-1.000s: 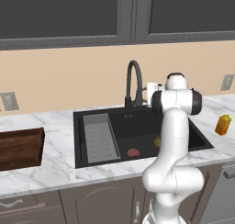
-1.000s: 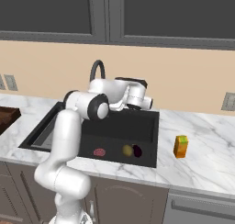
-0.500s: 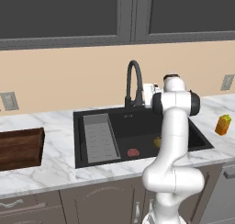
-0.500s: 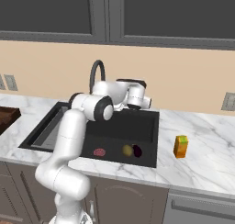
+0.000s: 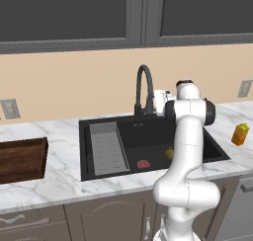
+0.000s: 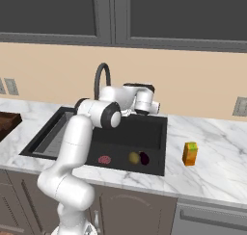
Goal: Pick up all produce items and place them in the sink. Turn on the sink faucet to wash them. Then turn the sink off and put them in the tray.
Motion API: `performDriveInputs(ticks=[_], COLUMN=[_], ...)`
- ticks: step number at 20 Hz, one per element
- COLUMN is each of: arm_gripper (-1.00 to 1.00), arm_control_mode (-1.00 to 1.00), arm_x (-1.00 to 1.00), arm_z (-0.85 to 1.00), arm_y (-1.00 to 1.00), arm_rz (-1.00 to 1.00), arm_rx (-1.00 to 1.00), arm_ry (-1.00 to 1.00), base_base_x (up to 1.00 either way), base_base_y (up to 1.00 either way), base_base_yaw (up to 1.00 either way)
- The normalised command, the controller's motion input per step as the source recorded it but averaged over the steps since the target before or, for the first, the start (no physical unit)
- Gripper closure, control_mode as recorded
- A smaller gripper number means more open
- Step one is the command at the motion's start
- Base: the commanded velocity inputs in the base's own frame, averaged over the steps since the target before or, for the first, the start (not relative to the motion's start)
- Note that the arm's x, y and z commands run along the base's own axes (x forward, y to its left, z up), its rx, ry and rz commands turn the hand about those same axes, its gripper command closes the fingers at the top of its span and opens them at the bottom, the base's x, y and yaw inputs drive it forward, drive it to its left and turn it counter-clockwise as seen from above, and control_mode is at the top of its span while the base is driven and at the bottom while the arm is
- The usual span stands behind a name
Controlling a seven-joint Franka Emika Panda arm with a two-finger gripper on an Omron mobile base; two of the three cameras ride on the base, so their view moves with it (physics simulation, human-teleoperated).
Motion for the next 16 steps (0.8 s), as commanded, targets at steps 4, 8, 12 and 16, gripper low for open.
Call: performDriveInputs(ticks=[4, 8, 12, 16], arm_gripper=[-1.00, -1.00, -1.00, -1.00], arm_control_mode=[-1.00, -1.00, -1.00, -1.00], arm_x=[0.17, 0.22, 0.16, 0.10], arm_z=[0.00, -0.01, -0.10, -0.20], arm_y=[0.00, 0.00, 0.00, 0.00], arm_rz=[0.00, 0.00, 0.00, 0.00], arm_rx=[0.00, 0.00, 0.00, 0.00], arm_ry=[0.05, 0.04, 0.02, 0.00], base_base_x=[0.00, 0.00, 0.00, 0.00], base_base_y=[0.00, 0.00, 0.00, 0.00], base_base_yaw=[0.00, 0.00, 0.00, 0.00])
